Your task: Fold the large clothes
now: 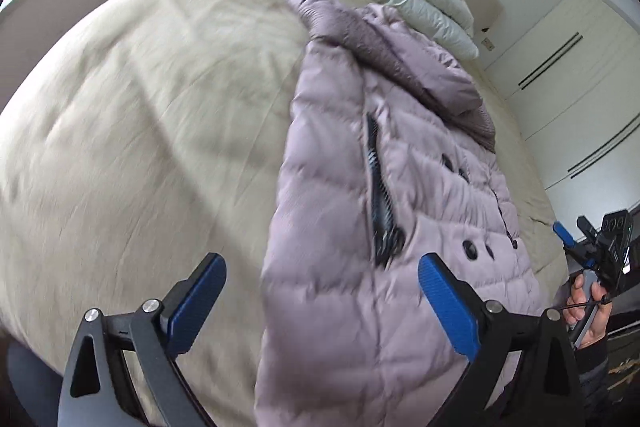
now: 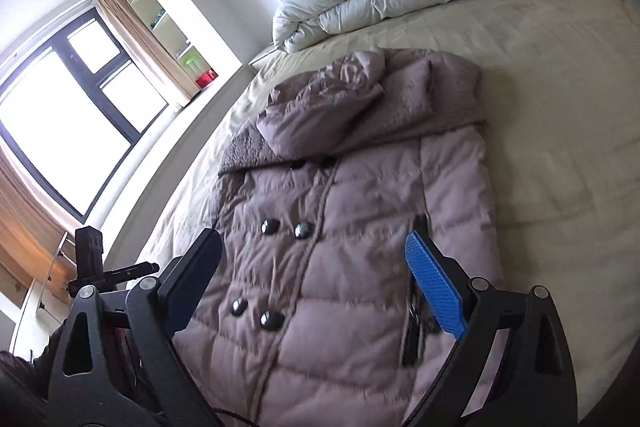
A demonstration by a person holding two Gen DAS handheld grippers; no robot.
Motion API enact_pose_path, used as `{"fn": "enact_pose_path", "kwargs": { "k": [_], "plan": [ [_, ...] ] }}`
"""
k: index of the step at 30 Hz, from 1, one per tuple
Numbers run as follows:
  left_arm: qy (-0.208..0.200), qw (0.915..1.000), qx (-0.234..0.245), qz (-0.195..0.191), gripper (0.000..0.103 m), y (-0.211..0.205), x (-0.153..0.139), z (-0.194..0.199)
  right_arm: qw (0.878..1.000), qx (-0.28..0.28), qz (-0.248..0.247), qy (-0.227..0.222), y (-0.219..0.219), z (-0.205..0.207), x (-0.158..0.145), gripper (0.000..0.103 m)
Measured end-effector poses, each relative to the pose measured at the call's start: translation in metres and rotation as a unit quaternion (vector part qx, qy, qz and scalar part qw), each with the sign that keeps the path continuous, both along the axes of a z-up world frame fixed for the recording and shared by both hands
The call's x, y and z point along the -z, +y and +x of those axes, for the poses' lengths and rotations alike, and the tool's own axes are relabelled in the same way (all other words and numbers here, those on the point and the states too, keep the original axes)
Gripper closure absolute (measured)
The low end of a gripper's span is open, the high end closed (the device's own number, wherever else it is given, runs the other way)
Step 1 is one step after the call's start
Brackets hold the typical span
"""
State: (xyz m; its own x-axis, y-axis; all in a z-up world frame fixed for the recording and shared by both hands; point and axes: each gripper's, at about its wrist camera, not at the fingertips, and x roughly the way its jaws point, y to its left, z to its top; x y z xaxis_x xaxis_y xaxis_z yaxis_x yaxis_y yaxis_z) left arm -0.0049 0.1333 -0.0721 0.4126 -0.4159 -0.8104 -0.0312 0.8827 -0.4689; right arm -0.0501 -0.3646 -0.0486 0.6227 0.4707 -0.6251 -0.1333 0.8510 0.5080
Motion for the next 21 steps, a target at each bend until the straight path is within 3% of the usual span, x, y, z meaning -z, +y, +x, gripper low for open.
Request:
{"fn": "enact_pose_path", "kwargs": {
  "k": [2,9,15,21],
  "plan": [
    [0.031,0.9993,-0.005,-0.019,0.004,0.012,0.014,-0.024,1.000,0.007,0.004,0.026,-0.014,-0.034,0.011,0.009],
    [0.069,0.9967,0.008,-0.041,0.004,0.016,0.030,-0.062,0.992,0.049,0.045,0.104,-0.064,-0.115,0.050,0.010],
    [0.089,0.9929,0.041,-0.068,0.007,0.003,0.038,-0.067,0.980,0.054,0.059,0.184,-0.084,-0.138,0.075,0.010],
    [0.105,0.9898,0.068,-0.067,0.014,-0.009,0.044,-0.073,0.970,0.039,0.090,0.224,-0.091,-0.148,0.089,0.011]
  ]
}}
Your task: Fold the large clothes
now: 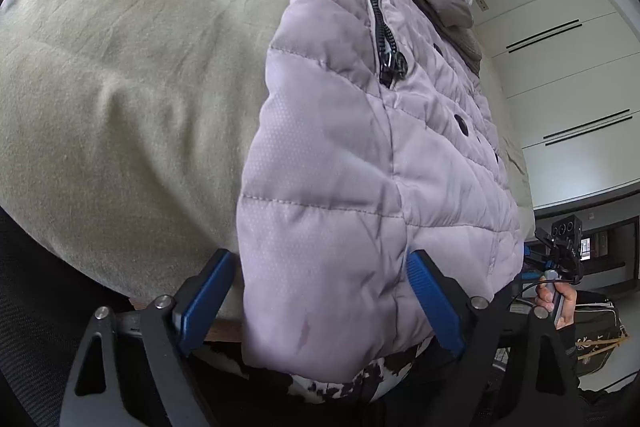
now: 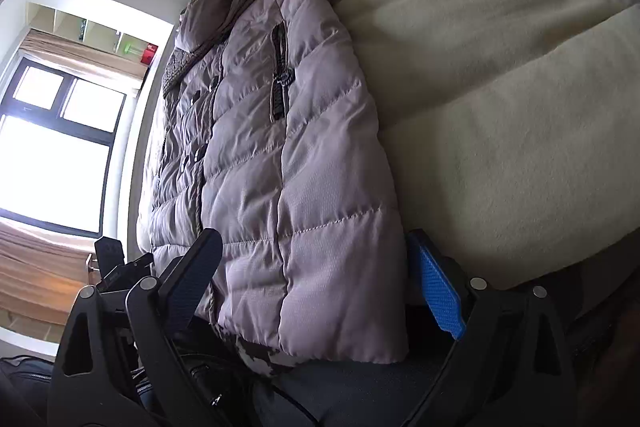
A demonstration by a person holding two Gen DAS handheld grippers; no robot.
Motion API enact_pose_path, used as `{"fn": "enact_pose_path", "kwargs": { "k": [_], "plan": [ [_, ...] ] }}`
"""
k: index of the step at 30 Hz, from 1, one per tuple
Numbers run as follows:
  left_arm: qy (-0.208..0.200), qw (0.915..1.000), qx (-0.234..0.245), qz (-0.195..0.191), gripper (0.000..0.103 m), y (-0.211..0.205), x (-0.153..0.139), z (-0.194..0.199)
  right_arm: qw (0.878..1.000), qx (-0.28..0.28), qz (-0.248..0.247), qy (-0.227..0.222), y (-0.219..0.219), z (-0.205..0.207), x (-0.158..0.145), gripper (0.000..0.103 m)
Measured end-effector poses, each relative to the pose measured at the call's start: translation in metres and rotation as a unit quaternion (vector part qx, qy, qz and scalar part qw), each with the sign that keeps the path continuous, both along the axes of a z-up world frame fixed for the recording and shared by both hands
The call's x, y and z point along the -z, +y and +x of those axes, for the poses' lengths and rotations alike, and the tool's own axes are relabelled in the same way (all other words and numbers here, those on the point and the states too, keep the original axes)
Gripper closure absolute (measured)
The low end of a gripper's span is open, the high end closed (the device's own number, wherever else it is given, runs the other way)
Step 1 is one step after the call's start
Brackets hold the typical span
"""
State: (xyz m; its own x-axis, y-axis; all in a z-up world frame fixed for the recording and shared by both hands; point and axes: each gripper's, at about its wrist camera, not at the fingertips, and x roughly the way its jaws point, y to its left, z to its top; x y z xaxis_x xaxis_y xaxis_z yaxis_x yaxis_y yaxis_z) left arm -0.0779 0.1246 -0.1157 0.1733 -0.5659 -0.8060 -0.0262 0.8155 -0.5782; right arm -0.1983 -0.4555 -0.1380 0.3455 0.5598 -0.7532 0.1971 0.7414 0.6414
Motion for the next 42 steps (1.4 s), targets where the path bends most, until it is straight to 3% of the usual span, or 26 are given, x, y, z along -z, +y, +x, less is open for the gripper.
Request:
{"fn": "enact_pose_path", "kwargs": {
  "k": [6,7,12,16,20,25,30,35,38,42],
  "plan": [
    [0.010,0.9997,0.002,-0.020,0.023,-0.004,0.008,-0.003,0.999,-0.030,0.010,0.026,0.011,-0.003,0.007,0.032],
    [0.011,0.9996,-0.001,-0.027,0.028,-0.002,0.009,-0.004,0.999,-0.027,0.011,0.026,0.012,-0.004,0.009,0.034],
    [0.002,0.9991,0.003,-0.043,0.054,-0.001,0.008,-0.008,0.999,0.001,0.028,0.030,0.003,-0.008,0.021,0.071],
    [-0.020,0.9988,0.000,-0.045,0.081,0.001,-0.001,-0.012,0.999,0.014,0.041,0.022,-0.001,-0.013,0.026,0.081],
    [-0.037,0.9989,0.015,-0.024,0.088,-0.004,-0.010,-0.019,1.000,-0.003,0.000,0.007,0.013,-0.017,0.013,0.093],
    [-0.025,0.9986,0.045,-0.011,0.090,-0.005,-0.017,-0.038,0.999,-0.027,-0.038,0.001,0.026,-0.030,-0.005,0.095],
    [0.004,0.9954,0.091,-0.027,0.090,0.002,-0.023,-0.073,0.999,-0.031,-0.030,0.021,0.022,-0.061,-0.012,0.095],
    [-0.022,0.9922,0.060,-0.107,0.091,0.019,-0.045,-0.076,0.999,-0.027,0.018,-0.005,0.029,-0.088,-0.036,0.095],
    [-0.061,0.9812,0.020,-0.182,0.091,0.033,-0.067,-0.051,0.997,-0.012,0.054,-0.051,0.031,-0.074,-0.055,0.096],
    [-0.110,0.9659,-0.024,-0.233,0.091,0.036,-0.098,-0.018,0.988,0.004,0.093,-0.119,0.034,-0.038,-0.087,0.096]
  ]
}}
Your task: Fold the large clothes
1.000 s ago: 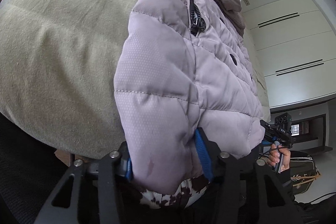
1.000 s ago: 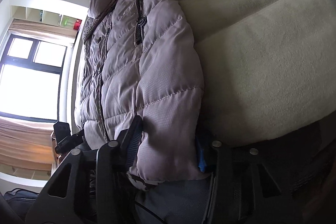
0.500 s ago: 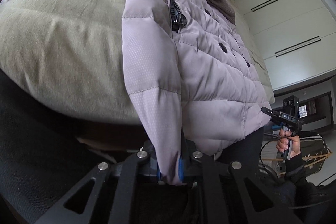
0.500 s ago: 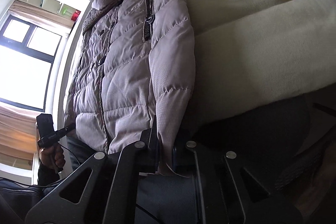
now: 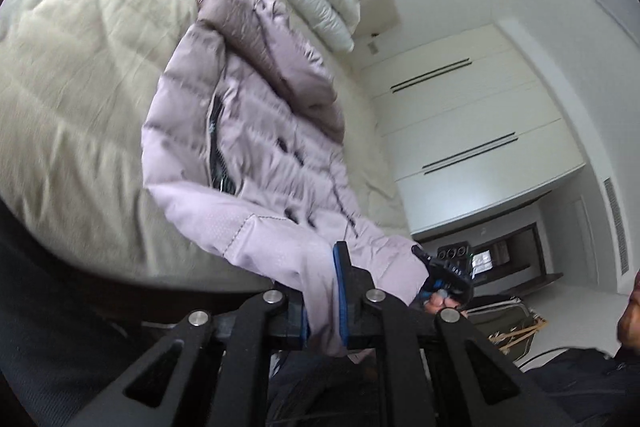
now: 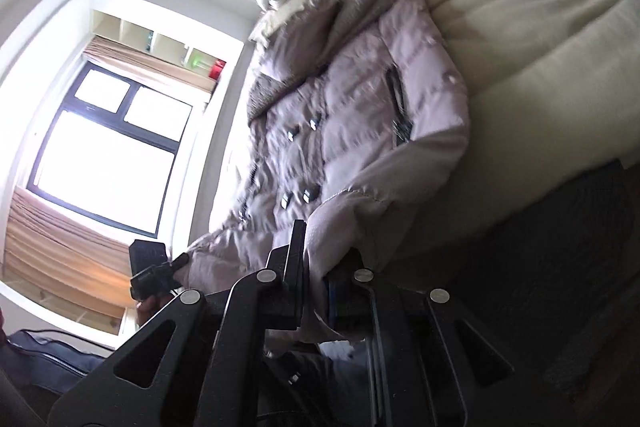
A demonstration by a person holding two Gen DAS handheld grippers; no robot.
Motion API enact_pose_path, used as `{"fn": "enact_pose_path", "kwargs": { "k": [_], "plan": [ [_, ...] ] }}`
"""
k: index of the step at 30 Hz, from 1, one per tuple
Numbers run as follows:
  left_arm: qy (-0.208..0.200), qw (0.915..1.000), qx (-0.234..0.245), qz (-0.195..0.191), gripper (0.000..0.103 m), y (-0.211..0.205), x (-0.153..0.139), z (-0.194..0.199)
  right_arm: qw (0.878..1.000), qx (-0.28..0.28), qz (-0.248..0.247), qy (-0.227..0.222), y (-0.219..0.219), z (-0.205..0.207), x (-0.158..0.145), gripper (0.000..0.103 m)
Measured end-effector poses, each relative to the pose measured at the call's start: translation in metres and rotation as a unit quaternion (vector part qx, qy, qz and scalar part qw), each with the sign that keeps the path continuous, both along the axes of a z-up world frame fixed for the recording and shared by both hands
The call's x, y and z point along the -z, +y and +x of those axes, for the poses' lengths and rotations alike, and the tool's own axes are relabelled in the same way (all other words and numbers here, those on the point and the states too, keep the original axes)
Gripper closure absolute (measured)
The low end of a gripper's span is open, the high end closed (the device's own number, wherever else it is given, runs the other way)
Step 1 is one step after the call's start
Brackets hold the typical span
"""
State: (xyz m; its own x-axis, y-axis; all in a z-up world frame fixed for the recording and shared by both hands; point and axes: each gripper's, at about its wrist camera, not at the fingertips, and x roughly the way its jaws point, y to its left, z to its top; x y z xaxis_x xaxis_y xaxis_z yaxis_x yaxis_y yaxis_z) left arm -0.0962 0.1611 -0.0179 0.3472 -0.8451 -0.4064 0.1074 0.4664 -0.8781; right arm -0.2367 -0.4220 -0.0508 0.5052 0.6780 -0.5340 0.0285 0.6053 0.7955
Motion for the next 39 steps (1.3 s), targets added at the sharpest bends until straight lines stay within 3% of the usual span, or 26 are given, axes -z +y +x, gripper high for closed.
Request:
{"fn": "enact_pose_path", "kwargs": {
  "k": [7,10,15,21,26,30,36,39],
  "plan": [
    [-0.055,0.9934,-0.061,-0.080,0.091,0.017,-0.036,0.081,0.992,0.060,0.031,-0.104,-0.015,0.082,-0.061,0.096],
    [-0.080,0.9906,-0.079,-0.077,0.091,0.016,-0.048,0.119,0.986,0.096,0.040,-0.127,-0.033,0.126,-0.080,0.096],
    [-0.085,0.9878,-0.107,-0.074,0.091,0.015,-0.047,0.188,0.982,0.126,0.009,-0.138,-0.041,0.210,-0.097,0.096],
    [-0.060,0.9854,-0.142,-0.072,0.091,0.015,-0.031,0.285,0.981,0.149,-0.012,-0.126,-0.045,0.315,-0.093,0.096],
    [-0.032,0.9860,-0.157,-0.045,0.091,0.006,0.002,0.363,0.981,0.173,-0.018,-0.087,-0.053,0.404,-0.053,0.096],
    [0.014,0.9829,-0.177,-0.049,0.091,0.008,0.049,0.408,0.982,0.183,-0.012,-0.045,-0.057,0.472,0.001,0.096],
    [0.079,0.9788,-0.187,-0.024,0.087,0.005,0.119,0.443,0.983,0.183,-0.020,0.016,-0.055,0.537,0.086,0.093],
    [0.081,0.9794,-0.182,-0.031,0.082,0.002,0.132,0.446,0.984,0.176,-0.006,0.039,-0.052,0.550,0.123,0.091]
  ]
}}
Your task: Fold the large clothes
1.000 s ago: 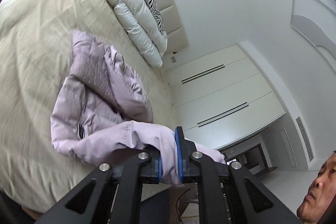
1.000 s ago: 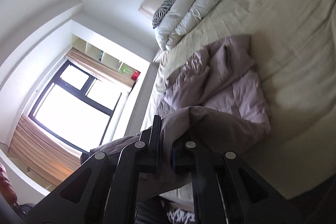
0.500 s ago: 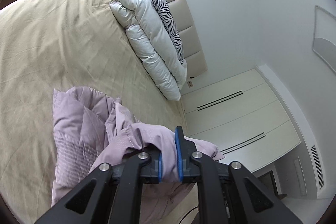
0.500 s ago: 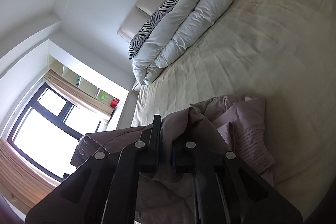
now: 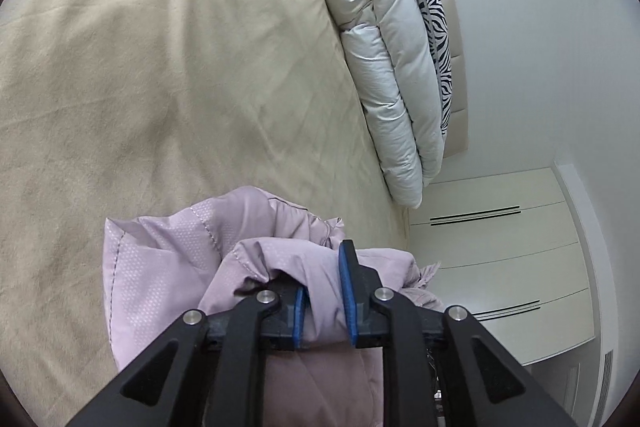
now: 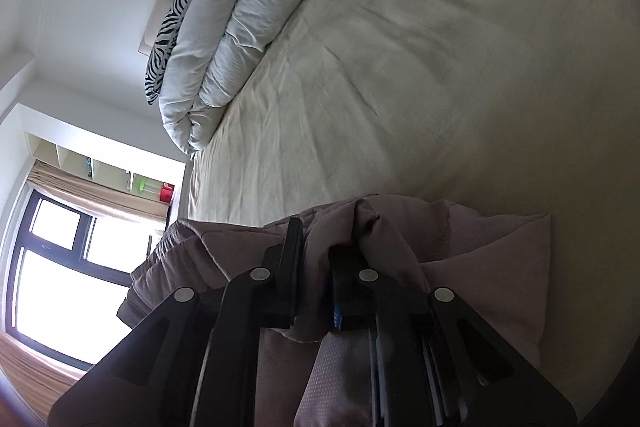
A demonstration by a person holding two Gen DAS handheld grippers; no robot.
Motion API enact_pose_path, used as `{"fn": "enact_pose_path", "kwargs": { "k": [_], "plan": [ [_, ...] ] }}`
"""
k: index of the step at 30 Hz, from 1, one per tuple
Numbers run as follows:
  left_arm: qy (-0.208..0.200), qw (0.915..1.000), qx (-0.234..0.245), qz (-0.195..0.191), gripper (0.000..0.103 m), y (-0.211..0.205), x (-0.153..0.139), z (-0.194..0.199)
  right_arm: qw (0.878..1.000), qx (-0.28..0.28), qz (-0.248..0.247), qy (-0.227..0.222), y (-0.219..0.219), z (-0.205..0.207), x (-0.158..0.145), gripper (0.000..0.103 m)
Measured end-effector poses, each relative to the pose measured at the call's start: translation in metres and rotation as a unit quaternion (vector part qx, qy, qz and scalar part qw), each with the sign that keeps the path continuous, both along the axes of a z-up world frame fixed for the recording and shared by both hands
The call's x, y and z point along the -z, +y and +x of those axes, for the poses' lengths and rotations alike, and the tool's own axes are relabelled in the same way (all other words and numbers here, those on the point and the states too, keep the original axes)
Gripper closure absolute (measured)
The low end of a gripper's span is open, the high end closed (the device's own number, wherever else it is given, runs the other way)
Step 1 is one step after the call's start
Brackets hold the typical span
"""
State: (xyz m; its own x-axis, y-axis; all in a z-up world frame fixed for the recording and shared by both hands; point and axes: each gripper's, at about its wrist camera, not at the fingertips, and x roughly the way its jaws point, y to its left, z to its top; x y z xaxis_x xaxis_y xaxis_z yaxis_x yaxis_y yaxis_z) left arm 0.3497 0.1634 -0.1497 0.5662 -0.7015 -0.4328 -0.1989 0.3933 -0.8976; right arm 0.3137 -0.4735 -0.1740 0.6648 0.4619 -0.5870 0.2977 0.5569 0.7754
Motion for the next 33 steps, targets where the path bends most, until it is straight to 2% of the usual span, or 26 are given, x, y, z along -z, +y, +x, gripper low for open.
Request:
{"fn": "enact_pose_path", "kwargs": {
  "k": [1,3,5,7,10,13,14,15,17,20,22,24,27,29,30,31,32,33],
  "plan": [
    [-0.005,1.0000,0.001,-0.001,0.079,0.000,-0.001,-0.001,1.000,0.000,0.003,-0.001,-0.001,0.003,0.005,0.090],
    [-0.017,0.9998,-0.001,-0.010,0.062,0.003,-0.006,-0.005,1.000,-0.004,0.008,-0.008,-0.002,0.008,0.010,0.088],
    [-0.029,0.9994,-0.014,-0.012,0.032,0.009,-0.015,-0.014,1.000,-0.007,0.024,-0.015,-0.005,0.006,0.010,0.086],
    [-0.036,0.9990,-0.023,-0.009,0.026,0.014,-0.024,-0.020,0.999,-0.004,0.038,-0.021,-0.009,0.000,0.009,0.084],
    [-0.043,0.9988,-0.022,0.005,0.024,0.014,-0.039,-0.033,0.999,-0.005,0.037,-0.022,-0.011,-0.014,-0.002,0.078],
    [-0.070,0.9957,0.004,0.060,0.024,-0.004,-0.065,-0.049,0.999,0.002,0.037,-0.027,-0.014,-0.029,-0.013,0.071],
    [-0.086,0.9924,0.018,0.087,0.024,-0.016,-0.077,-0.054,0.999,0.004,0.039,-0.031,-0.015,-0.034,-0.017,0.052],
    [-0.103,0.9874,0.034,0.115,0.024,-0.030,-0.089,-0.058,0.998,0.004,0.043,-0.040,-0.015,-0.037,-0.022,0.024],
    [-0.147,0.9693,0.073,0.183,0.024,-0.064,-0.114,-0.066,0.998,0.009,0.027,-0.051,-0.015,-0.050,-0.039,0.003],
    [-0.202,0.9335,0.126,0.268,0.024,-0.119,-0.142,-0.075,0.997,-0.033,-0.043,-0.055,0.004,-0.063,-0.077,0.004],
    [-0.227,0.9094,0.145,0.317,0.024,-0.151,-0.149,-0.076,0.988,-0.073,-0.116,-0.063,0.033,-0.074,-0.106,0.012],
    [-0.241,0.8866,0.153,0.364,0.024,-0.180,-0.148,-0.072,0.972,-0.131,-0.182,-0.070,0.073,-0.081,-0.127,0.036],
    [-0.240,0.8555,0.164,0.429,0.024,-0.215,-0.138,-0.058,0.947,-0.188,-0.255,-0.056,0.129,-0.081,-0.136,0.061],
    [-0.223,0.8342,0.175,0.473,0.024,-0.232,-0.122,-0.043,0.933,-0.213,-0.287,-0.045,0.155,-0.073,-0.127,0.062],
    [-0.215,0.8219,0.181,0.496,0.024,-0.239,-0.113,-0.036,0.930,-0.218,-0.294,-0.036,0.164,-0.068,-0.120,0.062],
    [-0.205,0.8134,0.186,0.512,0.024,-0.243,-0.102,-0.029,0.930,-0.215,-0.296,-0.028,0.169,-0.062,-0.113,0.062],
    [-0.194,0.8074,0.191,0.523,0.024,-0.245,-0.092,-0.022,0.931,-0.210,-0.299,-0.023,0.172,-0.055,-0.106,0.062],
    [-0.186,0.8055,0.194,0.528,0.024,-0.243,-0.083,-0.018,0.931,-0.205,-0.301,-0.019,0.174,-0.049,-0.099,0.063]
  ]
}}
